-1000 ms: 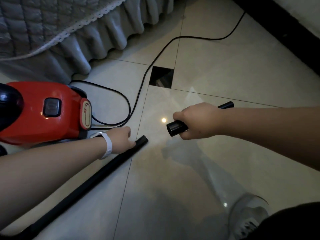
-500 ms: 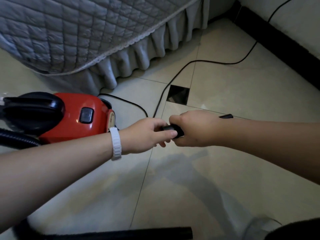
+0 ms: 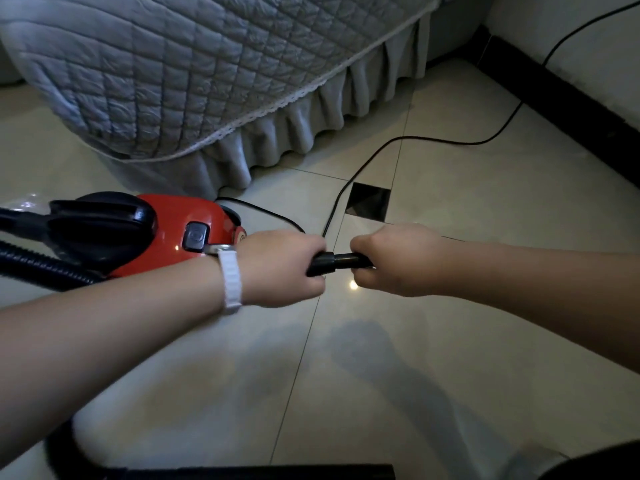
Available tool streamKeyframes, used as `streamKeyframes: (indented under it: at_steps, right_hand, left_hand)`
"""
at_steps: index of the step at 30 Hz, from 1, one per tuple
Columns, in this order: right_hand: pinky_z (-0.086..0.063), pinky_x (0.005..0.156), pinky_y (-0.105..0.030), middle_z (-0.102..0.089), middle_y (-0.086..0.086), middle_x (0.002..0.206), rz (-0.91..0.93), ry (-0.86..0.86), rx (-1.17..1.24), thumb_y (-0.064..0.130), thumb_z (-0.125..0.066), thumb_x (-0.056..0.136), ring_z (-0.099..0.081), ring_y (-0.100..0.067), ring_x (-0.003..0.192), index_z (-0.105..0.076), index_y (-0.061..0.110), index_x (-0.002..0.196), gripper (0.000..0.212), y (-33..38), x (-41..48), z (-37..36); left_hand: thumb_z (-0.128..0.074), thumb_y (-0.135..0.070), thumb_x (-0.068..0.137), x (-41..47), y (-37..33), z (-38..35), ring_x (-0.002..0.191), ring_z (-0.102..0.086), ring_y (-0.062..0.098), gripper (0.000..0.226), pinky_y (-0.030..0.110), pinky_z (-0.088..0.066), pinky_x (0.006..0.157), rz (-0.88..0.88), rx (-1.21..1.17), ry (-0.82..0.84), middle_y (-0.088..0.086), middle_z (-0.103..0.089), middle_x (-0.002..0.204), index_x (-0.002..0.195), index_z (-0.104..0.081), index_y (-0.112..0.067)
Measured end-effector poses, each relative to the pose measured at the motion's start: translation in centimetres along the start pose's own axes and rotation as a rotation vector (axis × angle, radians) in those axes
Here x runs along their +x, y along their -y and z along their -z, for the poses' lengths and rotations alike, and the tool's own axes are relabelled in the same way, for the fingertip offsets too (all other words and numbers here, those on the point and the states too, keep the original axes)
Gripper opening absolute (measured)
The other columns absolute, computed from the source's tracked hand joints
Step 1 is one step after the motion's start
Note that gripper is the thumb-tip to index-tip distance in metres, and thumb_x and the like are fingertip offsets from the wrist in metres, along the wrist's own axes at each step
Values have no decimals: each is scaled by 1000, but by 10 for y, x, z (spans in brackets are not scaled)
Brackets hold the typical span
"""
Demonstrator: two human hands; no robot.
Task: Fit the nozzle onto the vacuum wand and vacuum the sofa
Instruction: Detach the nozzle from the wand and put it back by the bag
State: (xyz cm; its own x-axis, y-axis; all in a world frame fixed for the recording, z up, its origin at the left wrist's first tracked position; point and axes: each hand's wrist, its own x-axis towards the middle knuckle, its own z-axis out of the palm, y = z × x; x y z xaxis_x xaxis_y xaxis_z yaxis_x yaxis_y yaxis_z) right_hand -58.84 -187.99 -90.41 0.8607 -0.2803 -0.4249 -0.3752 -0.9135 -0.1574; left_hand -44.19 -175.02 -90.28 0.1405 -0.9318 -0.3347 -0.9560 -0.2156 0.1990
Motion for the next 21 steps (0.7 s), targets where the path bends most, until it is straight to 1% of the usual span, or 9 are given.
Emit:
streamKeyframes:
  at_steps: [2, 4, 8, 10, 12, 14, 16, 18, 21]
  right_hand:
    - [-36, 51, -29, -50, 3, 71, 8, 1, -32, 39, -49, 94, -45, -15, 57, -49, 22, 87, 18, 4, -1, 3]
    - [-37, 52, -28, -49, 3, 71, 3, 13, -46, 38, -49, 93, -46, -16, 58, -49, 21, 86, 18, 6, -2, 4]
    - [-35, 50, -27, -48, 3, 72, -8, 31, -76, 36, -47, 94, -45, -15, 58, -47, 23, 86, 16, 7, -2, 8]
    - [-33, 48, -26, -48, 5, 71, -6, 24, -114, 36, -46, 95, -45, -14, 57, -47, 24, 88, 14, 8, -1, 12]
    - [-33, 48, -26, -48, 4, 69, 15, 0, -174, 37, -44, 97, -44, -14, 55, -47, 24, 90, 15, 8, -1, 13]
    - [-34, 48, -27, -47, 4, 68, 47, -52, -241, 37, -43, 99, -42, -14, 53, -45, 23, 91, 17, 8, 0, 13]
    - [-34, 49, -27, -44, 5, 66, 96, -111, -304, 38, -42, 100, -40, -15, 51, -43, 21, 91, 19, 7, 1, 12]
    - [-33, 49, -27, -44, 5, 65, 112, -104, -317, 37, -42, 100, -39, -14, 50, -44, 21, 90, 19, 9, 2, 14]
    - [-31, 48, -26, -50, 4, 69, 77, 6, -242, 36, -45, 97, -44, -14, 53, -53, 21, 89, 19, 10, 4, 16]
  left_hand:
    - [-53, -39, 90, 4, -16, -4, 75, -51, 21, 16, 31, -30, 51, -7, 108, -43, -6, -53, 79, 86, -43, -27]
    - [-52, -36, 91, 7, -21, -4, 75, -49, 22, 15, 29, -25, 49, 9, 114, -10, -6, -48, 73, 84, -44, -27]
    - [-56, -33, 88, 11, -19, 6, 71, -53, 21, 20, 29, -28, 49, 33, -15, 82, -4, -51, 70, 73, -46, -24]
    - [-58, -31, 87, 12, -19, 8, 64, -51, 19, 21, 28, -29, 48, 41, -97, 133, -3, -53, 69, 71, -46, -23]
    - [-60, -26, 85, 13, -16, 10, 57, -50, 17, 19, 26, -33, 47, 62, -206, 201, -1, -54, 66, 71, -48, -21]
    - [-60, -20, 85, 13, -13, 13, 48, -53, 17, 16, 23, -40, 45, 99, -375, 275, 0, -56, 57, 74, -50, -17]
    - [-60, -16, 86, 13, -9, 14, 40, -52, 15, 12, 22, -42, 42, 125, -505, 334, -3, -54, 44, 77, -53, -13]
    - [-60, -13, 87, 11, -7, 12, 39, -51, 14, 11, 21, -41, 41, 130, -550, 348, -4, -52, 40, 78, -54, -11]
    - [-62, -18, 84, 11, -7, 6, 45, -51, 16, 14, 24, -40, 44, 124, -445, 277, -1, -54, 51, 74, -52, -16]
